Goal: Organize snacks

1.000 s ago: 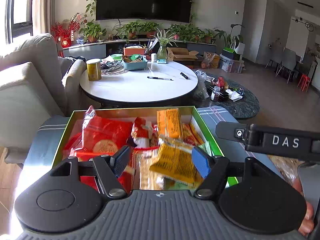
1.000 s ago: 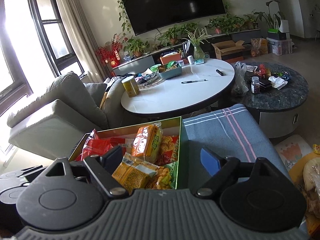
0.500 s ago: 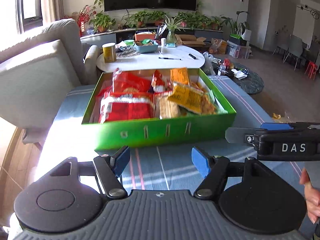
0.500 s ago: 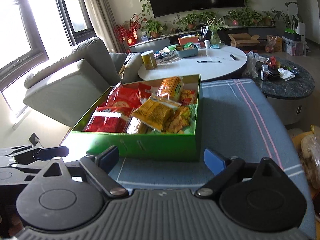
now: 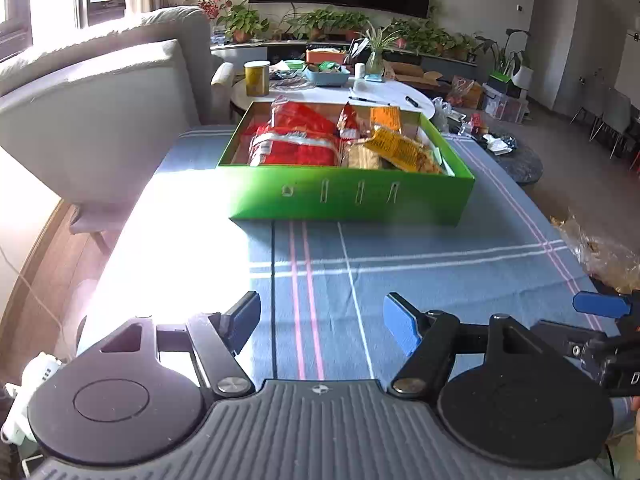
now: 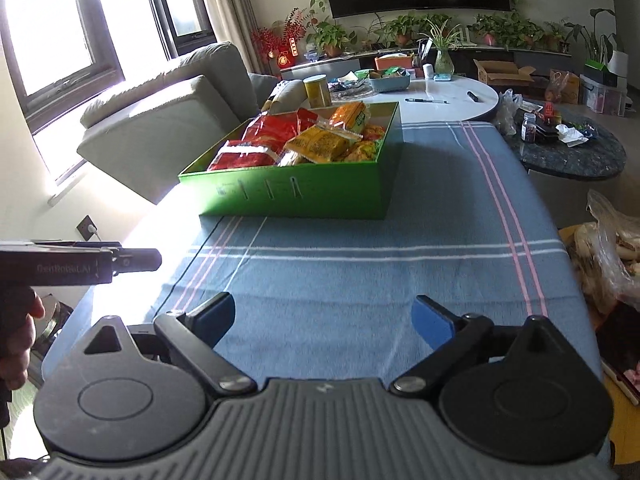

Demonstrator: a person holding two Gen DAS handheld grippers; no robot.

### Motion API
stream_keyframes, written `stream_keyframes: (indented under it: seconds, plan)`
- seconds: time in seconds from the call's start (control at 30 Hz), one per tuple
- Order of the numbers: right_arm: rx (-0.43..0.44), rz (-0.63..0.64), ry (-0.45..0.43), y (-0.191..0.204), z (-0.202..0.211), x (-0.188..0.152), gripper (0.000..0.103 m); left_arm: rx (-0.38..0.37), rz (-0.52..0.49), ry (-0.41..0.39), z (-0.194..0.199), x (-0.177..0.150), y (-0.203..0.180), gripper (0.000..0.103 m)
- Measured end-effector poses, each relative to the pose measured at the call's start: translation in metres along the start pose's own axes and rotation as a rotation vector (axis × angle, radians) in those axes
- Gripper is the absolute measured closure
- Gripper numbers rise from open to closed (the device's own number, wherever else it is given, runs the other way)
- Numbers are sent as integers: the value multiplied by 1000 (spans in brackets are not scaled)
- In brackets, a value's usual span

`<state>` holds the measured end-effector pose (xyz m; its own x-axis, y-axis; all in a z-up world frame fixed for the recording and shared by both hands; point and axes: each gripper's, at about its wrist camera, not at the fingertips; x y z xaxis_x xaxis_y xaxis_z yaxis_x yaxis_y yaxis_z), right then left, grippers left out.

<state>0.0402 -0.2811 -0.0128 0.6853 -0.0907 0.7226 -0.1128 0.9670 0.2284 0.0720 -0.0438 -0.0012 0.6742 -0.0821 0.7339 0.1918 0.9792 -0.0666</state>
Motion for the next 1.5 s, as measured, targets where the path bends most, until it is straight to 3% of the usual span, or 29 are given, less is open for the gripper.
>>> stream_keyframes:
  seconds: [0.23, 0.33, 0.63, 0.8, 1.03, 1.23, 1.5]
  plan:
    - [14, 92, 27, 3, 6, -36, 0, 53, 23, 5, 29, -25, 1, 37]
    - [-29, 105, 45, 0, 4, -48, 0, 55, 34, 26, 37, -38, 1, 36]
    - [-39, 71, 58, -9, 1, -64, 0, 23, 72, 169, 28, -75, 3, 36]
    - [-51, 112, 51, -1, -2, -68, 0, -20, 104, 216, 14, -76, 3, 36]
    - [-69, 189, 31, 13, -4, -69, 0, -36, 91, 194, -9, -57, -9, 35]
    - [-33, 90, 26, 8, -5, -61, 0, -39, 29, 172, -20, -48, -27, 35]
    - [-18, 14, 16, 12, -11, -55, 0, -53, 98, 159, -13, -44, -17, 35]
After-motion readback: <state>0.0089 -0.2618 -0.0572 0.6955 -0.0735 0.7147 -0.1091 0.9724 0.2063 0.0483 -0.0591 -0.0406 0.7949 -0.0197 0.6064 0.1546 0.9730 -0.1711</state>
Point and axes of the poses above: each gripper's, at about its wrist camera, not at the fingertips, and z roughly against the way its jaws point, y to its left, x to its top, and after that the axes turned 1 degree about z, right-handed
